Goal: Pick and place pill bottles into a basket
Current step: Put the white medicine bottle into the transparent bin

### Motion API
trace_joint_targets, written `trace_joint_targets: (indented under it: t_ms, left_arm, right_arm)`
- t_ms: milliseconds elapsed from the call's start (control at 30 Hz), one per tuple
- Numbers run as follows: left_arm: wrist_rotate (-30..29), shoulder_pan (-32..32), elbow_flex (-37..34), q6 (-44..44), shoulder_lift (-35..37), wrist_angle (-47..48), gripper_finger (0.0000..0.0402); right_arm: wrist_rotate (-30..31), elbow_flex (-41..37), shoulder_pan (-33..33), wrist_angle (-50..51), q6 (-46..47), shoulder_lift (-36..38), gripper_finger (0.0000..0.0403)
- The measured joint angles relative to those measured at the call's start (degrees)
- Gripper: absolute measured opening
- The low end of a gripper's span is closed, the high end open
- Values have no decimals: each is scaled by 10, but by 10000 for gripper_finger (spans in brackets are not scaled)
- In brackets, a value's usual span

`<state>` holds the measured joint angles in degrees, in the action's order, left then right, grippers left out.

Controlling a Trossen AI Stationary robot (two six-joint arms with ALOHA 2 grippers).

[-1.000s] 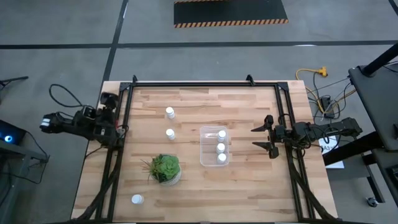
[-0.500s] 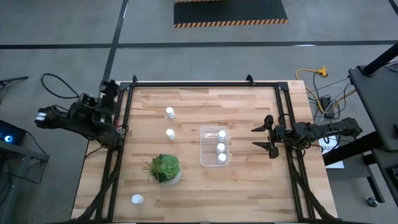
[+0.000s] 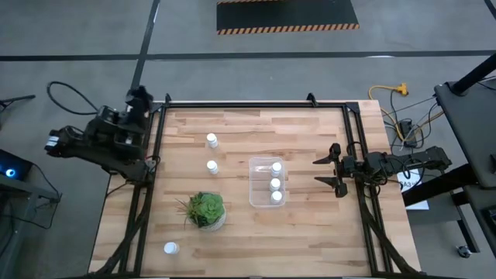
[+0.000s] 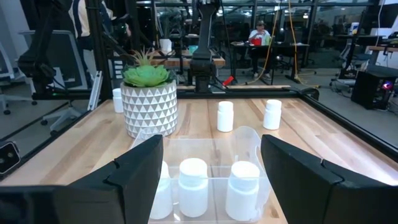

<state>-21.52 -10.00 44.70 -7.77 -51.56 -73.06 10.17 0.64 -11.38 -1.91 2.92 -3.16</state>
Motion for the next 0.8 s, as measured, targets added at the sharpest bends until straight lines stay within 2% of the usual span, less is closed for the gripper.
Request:
trace_joint_targets:
  t_ms: [267, 400, 500, 800]
  left_arm:
    - [2, 0, 35, 4, -68, 5, 207]
    - [2, 0, 54, 55, -91, -4, 207]
    - [2, 0, 64, 61, -110, 2, 207]
    - [1, 6, 100, 59, -133, 2, 207]
  right_arm:
    - [0, 0, 0, 0, 0, 0, 261]
    - [0, 0, 0, 0, 0, 0, 261]
    - [0, 0, 0, 0, -1, 0, 261]
    - [0, 0, 0, 0, -1, 0, 260]
